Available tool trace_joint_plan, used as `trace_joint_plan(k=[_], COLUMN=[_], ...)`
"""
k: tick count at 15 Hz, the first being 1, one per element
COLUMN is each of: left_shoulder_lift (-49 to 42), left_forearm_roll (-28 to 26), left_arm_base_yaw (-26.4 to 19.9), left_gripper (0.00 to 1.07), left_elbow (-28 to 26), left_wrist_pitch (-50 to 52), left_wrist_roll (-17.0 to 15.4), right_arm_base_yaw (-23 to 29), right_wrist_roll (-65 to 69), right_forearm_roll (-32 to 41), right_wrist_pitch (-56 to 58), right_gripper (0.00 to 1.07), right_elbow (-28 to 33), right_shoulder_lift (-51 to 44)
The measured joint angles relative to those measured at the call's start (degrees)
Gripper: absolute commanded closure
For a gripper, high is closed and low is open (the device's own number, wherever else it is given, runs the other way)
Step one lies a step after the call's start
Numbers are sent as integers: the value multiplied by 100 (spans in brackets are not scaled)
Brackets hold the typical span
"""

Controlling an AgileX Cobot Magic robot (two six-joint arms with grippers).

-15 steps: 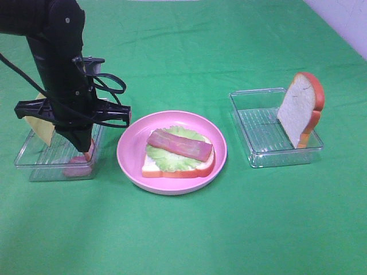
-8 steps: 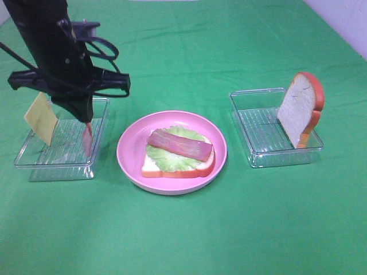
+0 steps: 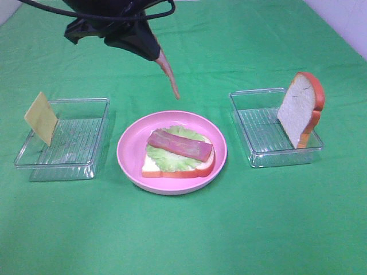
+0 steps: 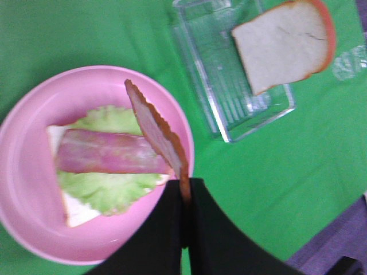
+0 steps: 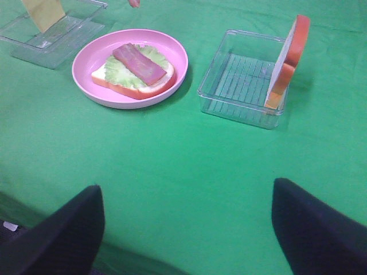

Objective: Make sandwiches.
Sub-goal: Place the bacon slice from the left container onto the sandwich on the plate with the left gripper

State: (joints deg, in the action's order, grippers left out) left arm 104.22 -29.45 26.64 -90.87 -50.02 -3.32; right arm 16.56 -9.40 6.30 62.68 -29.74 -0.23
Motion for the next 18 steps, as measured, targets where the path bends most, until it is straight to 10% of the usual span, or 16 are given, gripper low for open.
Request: trace_joint_plan(k=[6, 11, 18], left_shoulder_lift=[934, 1461, 1805], left_forearm_roll=[-2194, -2578, -6], left_arm_base_yaw=[0, 0, 0], left_gripper=[107, 107, 107], left_elbow=[0, 0, 0], left_wrist_pitch=[29, -120, -97], left_wrist_roll=[1346, 2040, 665], right_arm_base_yaw=[0, 0, 0], right_wrist_roll=[0, 0, 0], right_forearm_roll=[0, 0, 0], right_wrist_pitch=[0, 0, 0], right_gripper=[33, 33, 33], right_elbow=[0, 0, 0], right_shoulder_lift=[0, 0, 0])
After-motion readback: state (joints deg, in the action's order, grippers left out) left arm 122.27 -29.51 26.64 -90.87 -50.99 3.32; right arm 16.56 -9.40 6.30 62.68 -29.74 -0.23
